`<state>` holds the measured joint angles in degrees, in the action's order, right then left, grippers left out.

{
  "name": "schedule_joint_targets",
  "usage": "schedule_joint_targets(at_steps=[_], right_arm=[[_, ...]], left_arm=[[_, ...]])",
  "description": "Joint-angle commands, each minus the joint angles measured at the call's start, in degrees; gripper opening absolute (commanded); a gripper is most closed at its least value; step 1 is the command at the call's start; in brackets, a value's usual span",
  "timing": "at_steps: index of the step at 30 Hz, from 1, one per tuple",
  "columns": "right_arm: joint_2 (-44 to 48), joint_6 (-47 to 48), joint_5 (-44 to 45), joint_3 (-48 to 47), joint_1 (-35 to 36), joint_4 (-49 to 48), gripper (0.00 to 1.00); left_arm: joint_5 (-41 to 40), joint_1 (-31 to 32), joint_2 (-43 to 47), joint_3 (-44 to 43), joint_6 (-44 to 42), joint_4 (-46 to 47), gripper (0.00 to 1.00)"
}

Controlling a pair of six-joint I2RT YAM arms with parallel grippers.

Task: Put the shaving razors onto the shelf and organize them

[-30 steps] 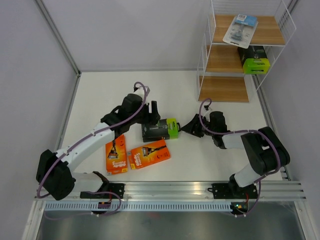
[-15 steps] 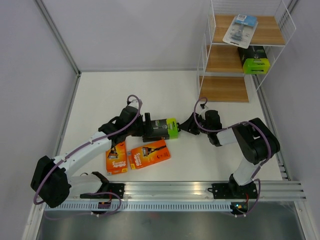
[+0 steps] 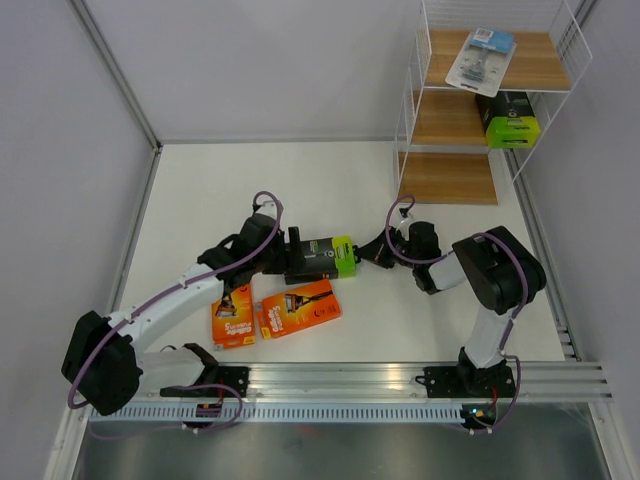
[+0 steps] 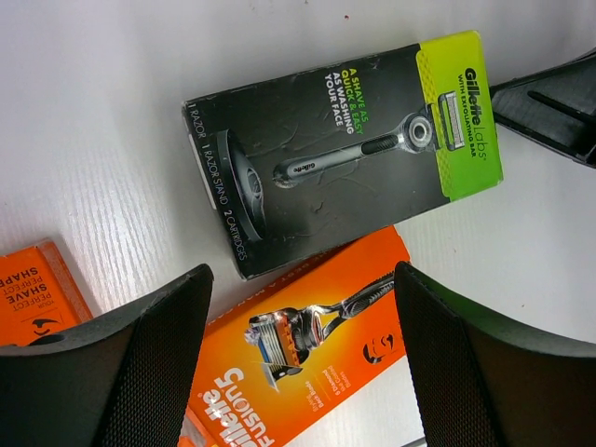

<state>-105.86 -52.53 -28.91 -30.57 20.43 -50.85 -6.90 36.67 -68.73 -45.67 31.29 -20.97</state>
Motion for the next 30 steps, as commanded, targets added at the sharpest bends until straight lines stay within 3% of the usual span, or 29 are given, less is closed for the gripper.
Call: schedule_joint_targets(at_steps=[1,2,6,13,19,25,30], right_arm=[[-0.49,-0.38,-1.51,-0.54,0.40,-4.01,0.09],[-0.14,-0.03,-1.42,-0.63,0.32,-3.47,0.01],[6.88,5.23,4.98,-0.99,0.40,8.02,0.01],[35.58,3.59,17.11,-0.72,-0.56,31.02,0.01],[53.00,2.70,27.40,-3.70,-0.74,48.87,0.01],[59.98,4.54,35.66,-12.04,-0.74,65.50,0.01],[57.89,3.84,37.00,-19.08,-0.82,73.86,0.00]], left_arm=[[-1.10,-0.10,0.26,0.41,2.20,0.58,0.84],[-1.10,-0.19,0.35,0.41,2.55,0.49,0.84],[-3.55,-0.19,0.00,0.67,6.14,-3.00,0.85],[-4.53,-0.19,0.35,2.25,11.86,-4.26,0.85],[-3.13,-0.10,0.53,1.90,11.95,-2.23,0.85],[5.13,-0.10,0.35,2.78,16.16,5.49,0.84],[10.84,0.86,-1.14,3.40,20.04,11.73,0.84]])
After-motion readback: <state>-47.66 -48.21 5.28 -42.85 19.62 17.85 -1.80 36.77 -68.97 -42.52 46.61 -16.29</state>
